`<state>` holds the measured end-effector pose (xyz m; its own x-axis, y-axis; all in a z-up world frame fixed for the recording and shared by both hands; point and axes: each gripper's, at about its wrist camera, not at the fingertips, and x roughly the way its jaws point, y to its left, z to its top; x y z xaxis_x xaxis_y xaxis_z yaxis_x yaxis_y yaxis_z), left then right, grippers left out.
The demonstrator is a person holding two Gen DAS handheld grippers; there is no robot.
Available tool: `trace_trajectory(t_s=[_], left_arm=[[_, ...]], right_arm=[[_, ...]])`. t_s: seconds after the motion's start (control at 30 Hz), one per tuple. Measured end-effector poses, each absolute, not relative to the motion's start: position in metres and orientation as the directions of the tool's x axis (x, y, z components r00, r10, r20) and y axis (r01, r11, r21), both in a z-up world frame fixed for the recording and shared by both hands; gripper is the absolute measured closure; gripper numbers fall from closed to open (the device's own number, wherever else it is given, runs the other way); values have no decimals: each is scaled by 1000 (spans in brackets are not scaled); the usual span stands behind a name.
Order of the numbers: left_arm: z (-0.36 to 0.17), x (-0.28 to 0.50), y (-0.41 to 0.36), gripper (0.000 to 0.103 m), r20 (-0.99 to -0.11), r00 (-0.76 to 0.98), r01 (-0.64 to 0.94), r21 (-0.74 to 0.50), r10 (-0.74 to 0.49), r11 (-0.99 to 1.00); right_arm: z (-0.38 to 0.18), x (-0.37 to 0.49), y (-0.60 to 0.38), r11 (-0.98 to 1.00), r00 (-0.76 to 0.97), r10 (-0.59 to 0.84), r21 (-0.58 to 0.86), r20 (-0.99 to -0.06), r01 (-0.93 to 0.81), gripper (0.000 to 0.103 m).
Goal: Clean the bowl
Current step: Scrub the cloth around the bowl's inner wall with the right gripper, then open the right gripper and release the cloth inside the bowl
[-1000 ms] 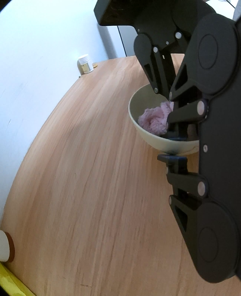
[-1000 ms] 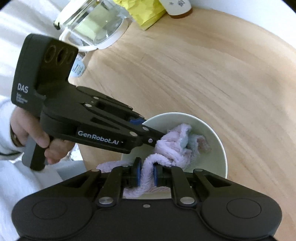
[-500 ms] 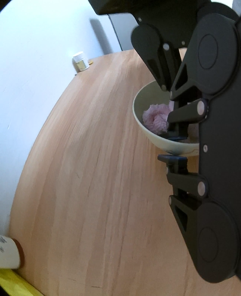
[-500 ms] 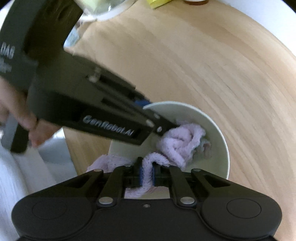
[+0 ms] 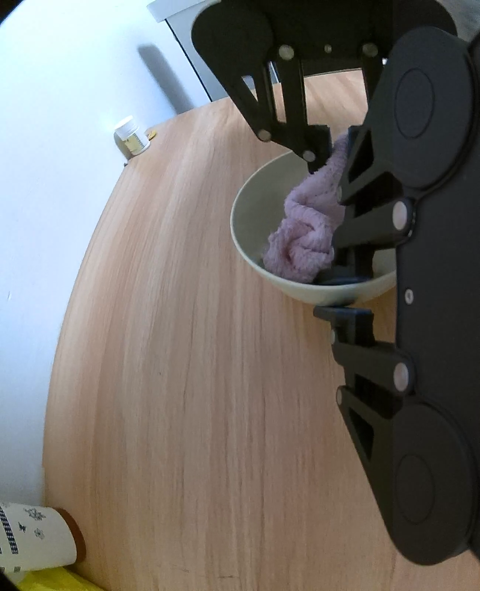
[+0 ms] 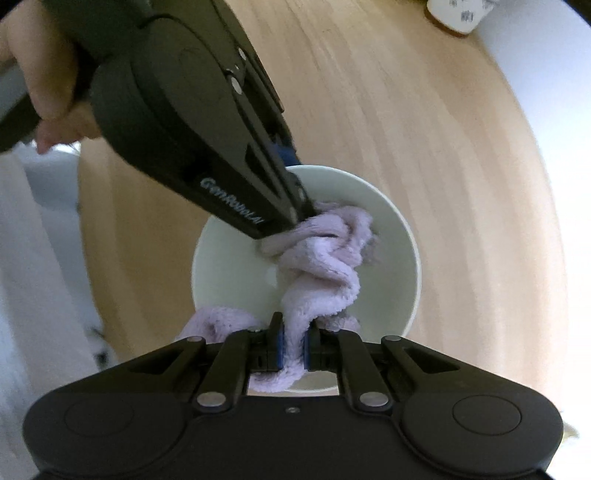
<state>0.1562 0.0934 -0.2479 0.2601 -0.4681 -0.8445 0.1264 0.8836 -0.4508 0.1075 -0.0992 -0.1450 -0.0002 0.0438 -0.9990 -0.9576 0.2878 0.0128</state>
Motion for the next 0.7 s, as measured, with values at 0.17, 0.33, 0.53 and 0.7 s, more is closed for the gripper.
trace_trajectory(t_s=[0.17, 0.33, 0.53, 0.7], left_arm=[[-246, 155, 96, 92, -837, 257, 133, -464, -483, 876], [-243, 155, 95, 92, -836, 248, 150, -466, -489, 872], [-244, 160, 92, 91, -831, 221, 179, -479, -510, 859], [-241, 159, 91, 91, -831, 211, 196, -479, -514, 855]], right_arm=[[-116, 116, -113, 296, 29, 148, 16, -989, -955, 55], [-87, 124, -126, 303, 58, 249, 21, -967, -953, 51], [-86, 110, -131, 153, 13, 208, 20, -978, -988, 51], [-125, 112, -99, -8, -18, 174, 17, -985, -1000, 51]])
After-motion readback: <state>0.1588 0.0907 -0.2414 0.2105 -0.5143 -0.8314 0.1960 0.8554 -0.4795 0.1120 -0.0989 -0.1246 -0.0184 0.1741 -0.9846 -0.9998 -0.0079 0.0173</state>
